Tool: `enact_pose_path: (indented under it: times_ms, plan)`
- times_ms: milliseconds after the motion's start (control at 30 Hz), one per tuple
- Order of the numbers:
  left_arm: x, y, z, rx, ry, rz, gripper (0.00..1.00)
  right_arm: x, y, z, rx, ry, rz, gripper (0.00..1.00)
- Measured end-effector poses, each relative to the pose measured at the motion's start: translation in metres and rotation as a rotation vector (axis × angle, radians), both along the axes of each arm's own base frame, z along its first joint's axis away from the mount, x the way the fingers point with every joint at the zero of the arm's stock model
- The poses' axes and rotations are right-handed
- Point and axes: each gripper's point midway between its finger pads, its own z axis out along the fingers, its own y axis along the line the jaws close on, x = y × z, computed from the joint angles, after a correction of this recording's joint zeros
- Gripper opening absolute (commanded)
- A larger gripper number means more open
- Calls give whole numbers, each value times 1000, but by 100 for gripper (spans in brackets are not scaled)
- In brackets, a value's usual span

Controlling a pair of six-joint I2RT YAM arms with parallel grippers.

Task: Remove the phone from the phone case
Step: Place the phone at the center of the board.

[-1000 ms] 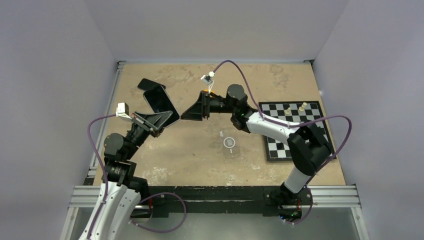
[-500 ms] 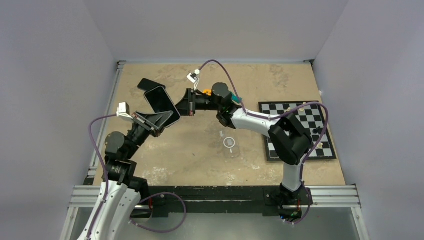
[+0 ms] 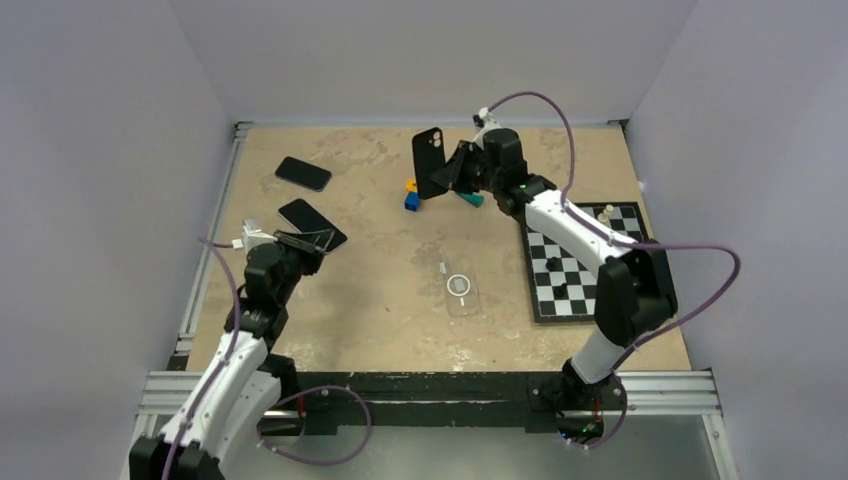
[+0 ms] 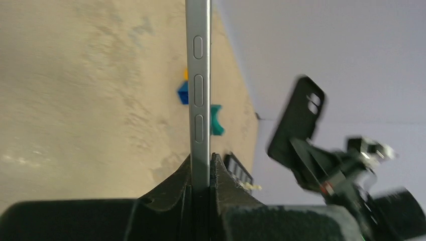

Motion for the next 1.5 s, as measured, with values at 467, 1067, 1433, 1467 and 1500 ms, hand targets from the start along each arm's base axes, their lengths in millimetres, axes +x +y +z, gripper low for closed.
enact_pose_path:
  times_ms: [467, 1067, 1433, 1467, 1500]
  plan:
    - [130, 125, -154, 112, 295, 403, 0, -181, 22, -84, 27, 262, 378, 0]
    - [211, 137, -167, -69, 240, 408, 67, -194, 38, -76, 182, 277, 366, 0]
    - [186, 132, -148, -73, 451, 411, 100, -195, 32, -103, 144, 367, 310, 5]
    - [179, 132, -149, -62, 495, 410, 100, -195, 31, -109, 132, 381, 302, 7]
    - [173, 131, -150, -55, 529, 409, 100, -195, 31, -113, 123, 391, 296, 8]
